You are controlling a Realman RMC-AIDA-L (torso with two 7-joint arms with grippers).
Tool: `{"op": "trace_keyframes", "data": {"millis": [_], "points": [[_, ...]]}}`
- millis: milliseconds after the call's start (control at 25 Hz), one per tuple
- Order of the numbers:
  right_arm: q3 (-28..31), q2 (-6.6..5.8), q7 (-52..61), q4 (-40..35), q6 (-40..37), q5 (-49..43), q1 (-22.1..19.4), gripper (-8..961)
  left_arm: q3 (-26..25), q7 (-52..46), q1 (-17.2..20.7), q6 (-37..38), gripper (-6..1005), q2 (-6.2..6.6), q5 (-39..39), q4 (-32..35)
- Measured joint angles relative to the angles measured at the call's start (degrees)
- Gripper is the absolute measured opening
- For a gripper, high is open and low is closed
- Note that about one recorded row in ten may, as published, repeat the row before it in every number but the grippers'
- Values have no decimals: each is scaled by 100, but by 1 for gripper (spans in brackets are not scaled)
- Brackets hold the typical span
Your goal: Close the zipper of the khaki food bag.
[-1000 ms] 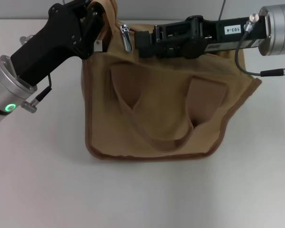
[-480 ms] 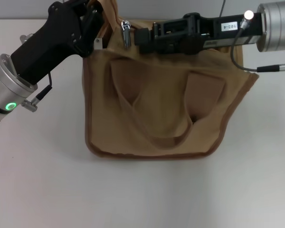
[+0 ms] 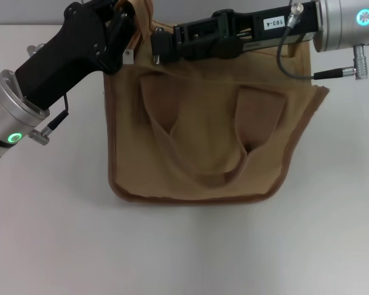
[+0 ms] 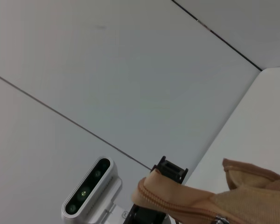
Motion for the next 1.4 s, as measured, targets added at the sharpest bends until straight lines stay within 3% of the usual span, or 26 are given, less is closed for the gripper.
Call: {"op": "trace_keyframes", "data": {"millis": [520,760,1160,1400], "points": [[-8,99,-79,-173,291,-431,78,514,0,-3,0,12,111,0,3,-16],[3,208,-147,-367,244,-490,66,513,-1,-96,4,34,113,0,3,-15],[27,224,-297,-343,281,-486,15,514,0,-121,34,61,115,0,3,-15],[29,238,-397,-343,284,-482,5,400,0,-123,40,66,117,0,4,-15]]}}
